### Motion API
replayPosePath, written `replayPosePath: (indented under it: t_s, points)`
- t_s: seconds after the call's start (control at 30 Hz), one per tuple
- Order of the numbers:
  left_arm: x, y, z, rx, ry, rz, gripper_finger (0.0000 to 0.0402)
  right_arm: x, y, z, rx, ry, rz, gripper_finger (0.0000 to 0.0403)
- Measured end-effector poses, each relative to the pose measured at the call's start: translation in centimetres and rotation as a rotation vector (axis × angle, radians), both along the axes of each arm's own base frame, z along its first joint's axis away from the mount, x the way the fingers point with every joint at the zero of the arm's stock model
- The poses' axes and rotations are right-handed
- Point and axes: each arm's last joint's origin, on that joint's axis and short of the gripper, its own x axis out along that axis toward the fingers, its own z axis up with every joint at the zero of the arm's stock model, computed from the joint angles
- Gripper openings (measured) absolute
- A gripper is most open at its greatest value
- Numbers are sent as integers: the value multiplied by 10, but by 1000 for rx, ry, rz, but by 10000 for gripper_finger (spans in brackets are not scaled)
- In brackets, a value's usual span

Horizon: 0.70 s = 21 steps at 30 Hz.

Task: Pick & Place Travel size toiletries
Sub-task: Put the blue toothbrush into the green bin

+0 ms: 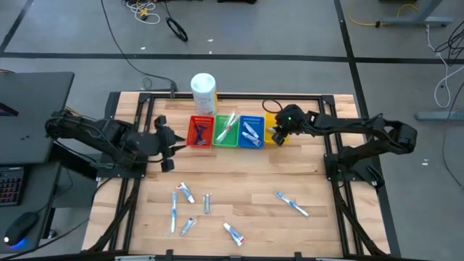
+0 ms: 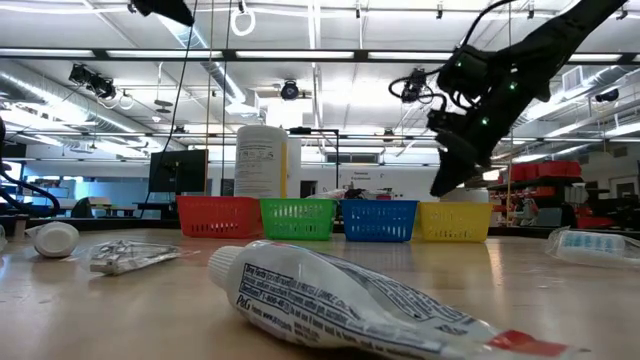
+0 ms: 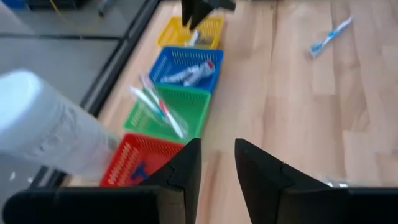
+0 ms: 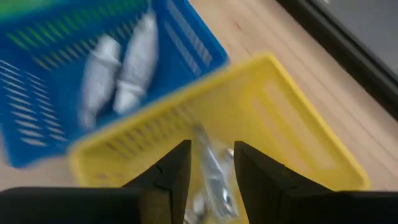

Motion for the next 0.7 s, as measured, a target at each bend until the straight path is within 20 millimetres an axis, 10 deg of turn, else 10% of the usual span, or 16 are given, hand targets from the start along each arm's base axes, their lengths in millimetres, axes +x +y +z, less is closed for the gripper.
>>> replayPosePath:
  t_s: [0.7]
  points:
    - [-4,-7,-89,-229,328,-109,105,20,8,17,-1,-259,153,131]
